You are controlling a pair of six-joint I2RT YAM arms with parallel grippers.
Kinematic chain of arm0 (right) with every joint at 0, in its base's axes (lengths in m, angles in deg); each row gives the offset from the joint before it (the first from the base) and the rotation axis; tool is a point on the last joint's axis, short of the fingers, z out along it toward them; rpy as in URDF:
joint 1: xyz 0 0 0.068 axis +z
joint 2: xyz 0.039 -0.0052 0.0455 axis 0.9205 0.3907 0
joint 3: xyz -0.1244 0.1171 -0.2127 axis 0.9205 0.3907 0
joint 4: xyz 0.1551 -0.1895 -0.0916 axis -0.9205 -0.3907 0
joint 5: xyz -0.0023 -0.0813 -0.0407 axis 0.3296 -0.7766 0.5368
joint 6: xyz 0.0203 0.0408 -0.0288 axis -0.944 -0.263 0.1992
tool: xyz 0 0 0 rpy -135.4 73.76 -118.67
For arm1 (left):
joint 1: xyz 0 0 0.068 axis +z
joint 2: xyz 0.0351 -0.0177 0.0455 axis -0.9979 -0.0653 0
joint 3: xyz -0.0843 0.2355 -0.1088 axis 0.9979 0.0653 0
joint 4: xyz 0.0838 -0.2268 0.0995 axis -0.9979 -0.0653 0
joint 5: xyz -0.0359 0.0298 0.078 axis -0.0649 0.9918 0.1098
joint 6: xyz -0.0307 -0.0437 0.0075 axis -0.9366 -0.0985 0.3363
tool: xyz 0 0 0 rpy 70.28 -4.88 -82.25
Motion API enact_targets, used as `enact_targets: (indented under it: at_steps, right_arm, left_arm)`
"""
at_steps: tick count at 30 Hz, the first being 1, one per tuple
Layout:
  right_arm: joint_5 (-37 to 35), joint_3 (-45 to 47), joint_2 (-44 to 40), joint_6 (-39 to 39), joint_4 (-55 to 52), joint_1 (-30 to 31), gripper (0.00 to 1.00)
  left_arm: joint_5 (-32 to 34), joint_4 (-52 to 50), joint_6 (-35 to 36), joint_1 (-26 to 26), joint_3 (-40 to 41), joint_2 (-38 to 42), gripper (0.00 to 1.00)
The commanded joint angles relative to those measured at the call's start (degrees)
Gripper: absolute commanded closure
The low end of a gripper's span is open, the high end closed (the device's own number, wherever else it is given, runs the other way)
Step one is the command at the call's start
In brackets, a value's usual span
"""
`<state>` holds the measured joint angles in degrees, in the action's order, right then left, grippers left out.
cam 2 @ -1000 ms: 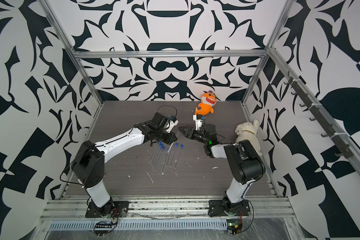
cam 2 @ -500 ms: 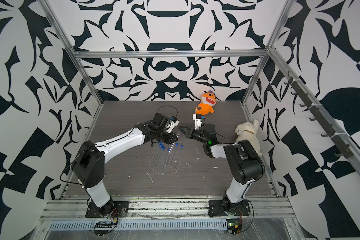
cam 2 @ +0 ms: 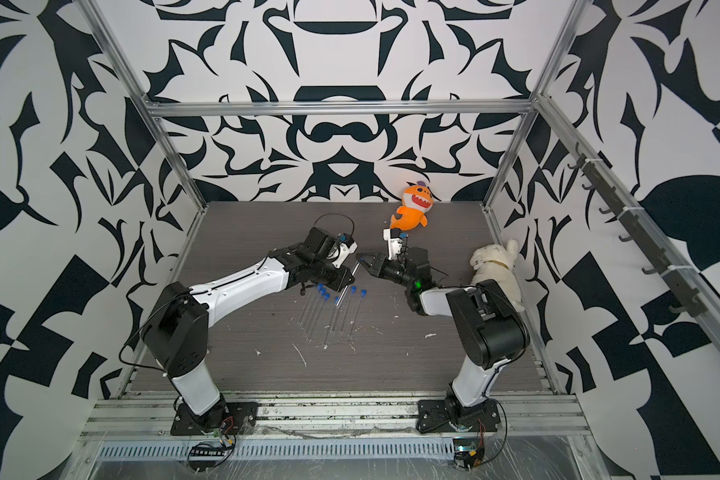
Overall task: Remove stoppers from test tubes
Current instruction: Open the stopper on the test tube.
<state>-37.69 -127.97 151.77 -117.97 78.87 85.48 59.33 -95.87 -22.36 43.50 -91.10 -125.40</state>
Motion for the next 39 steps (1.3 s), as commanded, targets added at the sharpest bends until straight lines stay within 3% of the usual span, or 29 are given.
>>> enact_targets:
  at_steps: [1,10,21,28,39]
  right_arm:
    - [-3.32,-2.42,-2.05,1.57,0.84,-0.06,1.0]
    - [-7.09,-5.9,-7.56,14.01,-17.71,-0.05,1.0]
    - [-7.36,-5.47,-6.68,3.39,-5.77,-0.68,1.0]
    - [-9.74,-4.96,-7.94,1.03,-3.54,-1.91,1.0]
    - [-13.4,-7.78,-12.48,11.61,-18.21,-1.87,1.0]
  left_arm:
    - [-0.45,-1.64,1.31,-0.3,1.59,2.15,1.0]
    - [0.42,-2.84,2.57,-0.3,2.58,3.3,1.0]
    - [0.67,-3.96,3.45,-0.3,3.4,3.31,1.0]
    - [0.84,-4.06,3.89,-0.28,3.53,3.4,1.0]
    - [1.3,-5.82,5.3,-0.3,2.05,2.88,1.0]
